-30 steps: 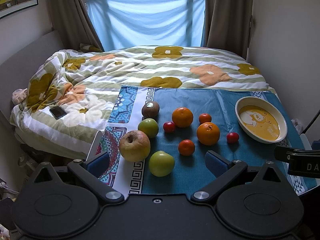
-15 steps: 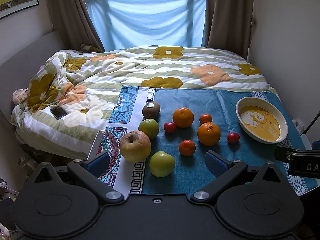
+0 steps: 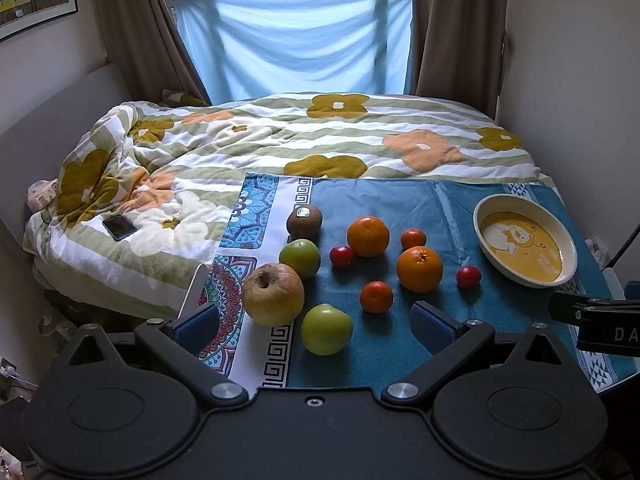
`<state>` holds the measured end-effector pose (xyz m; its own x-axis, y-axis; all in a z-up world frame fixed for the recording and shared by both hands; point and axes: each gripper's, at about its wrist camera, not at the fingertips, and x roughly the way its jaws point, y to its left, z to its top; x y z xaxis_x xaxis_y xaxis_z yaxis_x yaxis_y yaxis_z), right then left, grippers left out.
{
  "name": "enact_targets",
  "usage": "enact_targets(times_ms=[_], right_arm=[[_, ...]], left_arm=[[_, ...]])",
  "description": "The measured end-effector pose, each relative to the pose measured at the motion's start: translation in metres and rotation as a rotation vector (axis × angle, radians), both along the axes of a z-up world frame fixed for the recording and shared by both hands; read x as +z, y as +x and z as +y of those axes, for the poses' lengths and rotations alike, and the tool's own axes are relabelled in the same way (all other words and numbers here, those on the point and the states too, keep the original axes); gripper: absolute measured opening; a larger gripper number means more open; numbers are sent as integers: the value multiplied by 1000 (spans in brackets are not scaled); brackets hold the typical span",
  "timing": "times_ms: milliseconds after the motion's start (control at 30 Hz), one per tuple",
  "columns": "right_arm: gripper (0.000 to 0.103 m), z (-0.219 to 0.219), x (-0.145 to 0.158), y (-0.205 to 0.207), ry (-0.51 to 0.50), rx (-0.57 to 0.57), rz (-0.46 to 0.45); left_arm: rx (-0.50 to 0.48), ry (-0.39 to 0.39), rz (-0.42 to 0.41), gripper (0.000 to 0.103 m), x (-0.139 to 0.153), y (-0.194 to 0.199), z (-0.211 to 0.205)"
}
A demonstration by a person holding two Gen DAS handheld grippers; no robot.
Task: Organize fruits
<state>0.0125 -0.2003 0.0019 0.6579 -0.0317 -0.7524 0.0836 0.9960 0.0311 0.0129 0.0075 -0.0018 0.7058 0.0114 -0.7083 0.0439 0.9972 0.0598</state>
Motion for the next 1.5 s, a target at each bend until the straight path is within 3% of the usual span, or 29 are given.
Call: enact_targets(times_ms=[433, 700, 1133, 1500], right_arm=[[103, 7, 2, 3, -1, 9, 3], [103, 20, -2, 24, -21, 65, 26], [103, 41, -53, 102, 1, 93, 52], [103, 52, -98, 155, 49, 104, 80]], left_arm=[[7, -5, 6, 103, 5, 2, 7], [50, -1, 48, 103, 3, 34, 25], [119, -25, 133, 103, -57, 108, 53], [165, -68, 226, 103, -107, 142, 62]])
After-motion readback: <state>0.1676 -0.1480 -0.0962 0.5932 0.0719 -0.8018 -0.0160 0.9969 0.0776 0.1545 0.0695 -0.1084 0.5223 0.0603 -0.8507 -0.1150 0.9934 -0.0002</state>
